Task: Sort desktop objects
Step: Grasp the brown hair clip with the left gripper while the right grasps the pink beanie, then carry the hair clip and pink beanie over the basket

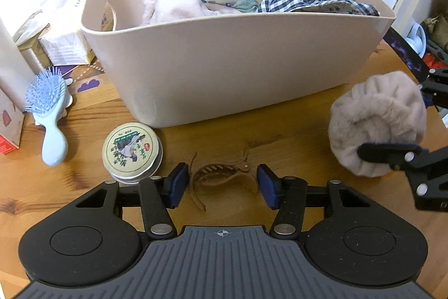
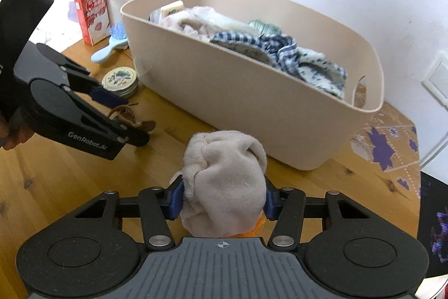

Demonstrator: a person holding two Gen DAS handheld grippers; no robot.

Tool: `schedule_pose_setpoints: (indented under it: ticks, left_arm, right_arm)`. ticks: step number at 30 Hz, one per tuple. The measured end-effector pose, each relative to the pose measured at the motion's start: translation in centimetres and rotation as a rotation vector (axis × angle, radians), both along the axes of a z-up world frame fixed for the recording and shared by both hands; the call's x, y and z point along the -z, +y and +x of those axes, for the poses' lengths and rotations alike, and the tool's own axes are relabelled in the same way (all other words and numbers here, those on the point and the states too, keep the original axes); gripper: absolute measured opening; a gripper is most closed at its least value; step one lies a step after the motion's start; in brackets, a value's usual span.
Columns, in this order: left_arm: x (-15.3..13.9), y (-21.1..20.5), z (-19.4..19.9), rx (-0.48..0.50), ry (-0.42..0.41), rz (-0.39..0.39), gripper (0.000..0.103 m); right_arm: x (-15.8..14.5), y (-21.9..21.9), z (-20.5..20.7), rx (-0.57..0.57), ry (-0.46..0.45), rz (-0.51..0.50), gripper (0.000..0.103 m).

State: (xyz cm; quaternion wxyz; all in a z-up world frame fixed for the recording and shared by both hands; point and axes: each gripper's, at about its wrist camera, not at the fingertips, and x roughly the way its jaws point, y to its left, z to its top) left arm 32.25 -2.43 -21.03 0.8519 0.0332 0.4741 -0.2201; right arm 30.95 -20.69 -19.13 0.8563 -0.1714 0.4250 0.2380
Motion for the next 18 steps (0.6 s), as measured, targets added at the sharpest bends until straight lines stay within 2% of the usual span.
schedule_pose_setpoints:
  ticks: [18]
  left_arm:
    - [-3.7, 3.0, -3.8, -0.002, -0.071, -0.046, 0.055]
  right_arm:
    - [-4.3, -3.1, -4.5, 0.131, -0.127, 0.013, 0.05]
